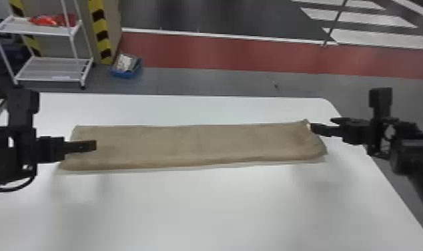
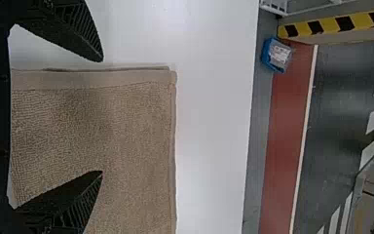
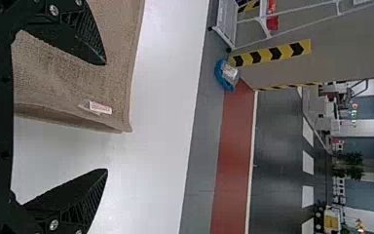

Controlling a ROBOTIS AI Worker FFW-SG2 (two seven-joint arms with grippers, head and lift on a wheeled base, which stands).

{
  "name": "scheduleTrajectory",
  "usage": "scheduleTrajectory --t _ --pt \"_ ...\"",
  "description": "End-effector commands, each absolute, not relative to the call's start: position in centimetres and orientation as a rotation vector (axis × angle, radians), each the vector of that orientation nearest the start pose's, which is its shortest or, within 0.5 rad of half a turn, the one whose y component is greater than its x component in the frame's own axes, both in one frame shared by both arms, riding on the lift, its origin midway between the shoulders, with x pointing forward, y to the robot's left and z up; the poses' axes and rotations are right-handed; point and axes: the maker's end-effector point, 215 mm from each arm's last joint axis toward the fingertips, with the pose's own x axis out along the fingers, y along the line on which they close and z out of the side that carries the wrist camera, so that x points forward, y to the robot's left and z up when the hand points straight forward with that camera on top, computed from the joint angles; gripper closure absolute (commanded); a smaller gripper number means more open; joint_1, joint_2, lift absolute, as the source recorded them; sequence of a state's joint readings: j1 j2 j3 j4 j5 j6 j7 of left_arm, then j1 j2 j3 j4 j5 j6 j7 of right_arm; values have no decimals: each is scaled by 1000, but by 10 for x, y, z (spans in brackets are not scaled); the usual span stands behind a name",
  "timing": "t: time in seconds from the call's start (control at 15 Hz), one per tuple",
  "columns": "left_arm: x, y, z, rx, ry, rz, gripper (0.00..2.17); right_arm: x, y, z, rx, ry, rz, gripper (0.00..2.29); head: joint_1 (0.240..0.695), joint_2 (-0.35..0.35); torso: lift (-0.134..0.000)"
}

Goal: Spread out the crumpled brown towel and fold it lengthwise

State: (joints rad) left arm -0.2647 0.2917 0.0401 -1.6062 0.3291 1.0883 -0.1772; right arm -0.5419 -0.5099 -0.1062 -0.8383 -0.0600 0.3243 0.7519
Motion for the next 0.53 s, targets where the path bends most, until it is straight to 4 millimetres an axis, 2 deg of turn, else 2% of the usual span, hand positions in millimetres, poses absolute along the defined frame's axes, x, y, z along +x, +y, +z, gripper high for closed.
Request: scheduleTrajectory --t 0.0,0.47 --pt "583 285 -434 -134 771 -192 66 643 -474 -396 -45 480 301 103 695 -159 -124" --pt "588 279 -432 -144 768 -215 66 644 -476 -391 -32 456 305 127 695 -172 -124"
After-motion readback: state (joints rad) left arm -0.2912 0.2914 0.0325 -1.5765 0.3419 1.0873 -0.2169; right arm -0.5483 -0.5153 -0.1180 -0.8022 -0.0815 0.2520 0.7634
